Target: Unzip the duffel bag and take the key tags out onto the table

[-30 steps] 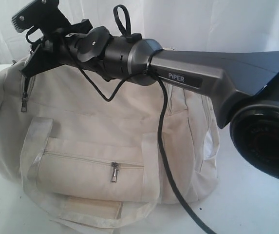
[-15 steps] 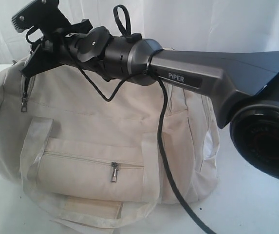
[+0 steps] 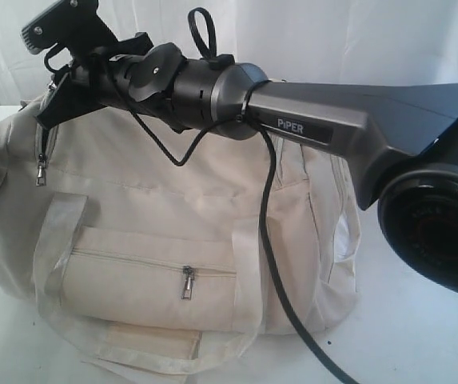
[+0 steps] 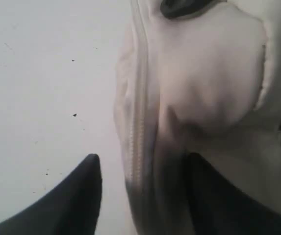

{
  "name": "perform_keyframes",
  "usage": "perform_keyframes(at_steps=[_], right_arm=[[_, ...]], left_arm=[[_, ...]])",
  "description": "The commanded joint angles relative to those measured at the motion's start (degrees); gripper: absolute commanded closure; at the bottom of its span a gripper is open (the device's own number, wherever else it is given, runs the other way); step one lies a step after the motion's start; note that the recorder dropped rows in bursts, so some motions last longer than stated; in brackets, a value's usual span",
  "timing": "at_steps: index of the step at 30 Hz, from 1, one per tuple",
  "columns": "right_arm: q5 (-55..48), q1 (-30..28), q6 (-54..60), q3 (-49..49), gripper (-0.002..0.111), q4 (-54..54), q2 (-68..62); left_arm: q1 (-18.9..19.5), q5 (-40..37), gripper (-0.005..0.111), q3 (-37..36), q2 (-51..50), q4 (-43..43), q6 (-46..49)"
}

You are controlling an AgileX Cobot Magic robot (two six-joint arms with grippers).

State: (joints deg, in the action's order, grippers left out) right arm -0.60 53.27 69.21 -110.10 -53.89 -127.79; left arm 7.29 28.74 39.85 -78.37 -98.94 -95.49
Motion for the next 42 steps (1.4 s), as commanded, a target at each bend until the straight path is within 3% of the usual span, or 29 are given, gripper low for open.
perform_keyframes(at_steps=[1, 3, 4, 23, 42], right_arm=[[1.2, -0.6, 0.0, -0.6, 0.103, -0.3, 1.1], [0.9, -0.6, 0.0, -0.6, 0.103, -0.3, 1.1], [0.9, -0.6, 0.0, -0.6, 0.103, -0.3, 1.1], [10.2, -3.5, -0.4, -2.5, 0.103, 0.2, -1.6], [10.3, -7.0, -5.4, -10.5, 0.103, 3.1, -7.1]], left_arm=[[0.1, 1.6, 0.084, -0.4, -0.3, -1.0, 1.7], [0.1, 1.6, 0.103, -0.4, -0.3, -1.0, 3.0], [0.1, 1.5, 0.107, -0.4, -0.3, -1.0, 3.4], [0.1, 1.4, 0.107, -0.4, -0.3, -1.0, 3.4], [0.1, 6.3, 0.107, -0.4, -0.3, -1.0, 2.4]])
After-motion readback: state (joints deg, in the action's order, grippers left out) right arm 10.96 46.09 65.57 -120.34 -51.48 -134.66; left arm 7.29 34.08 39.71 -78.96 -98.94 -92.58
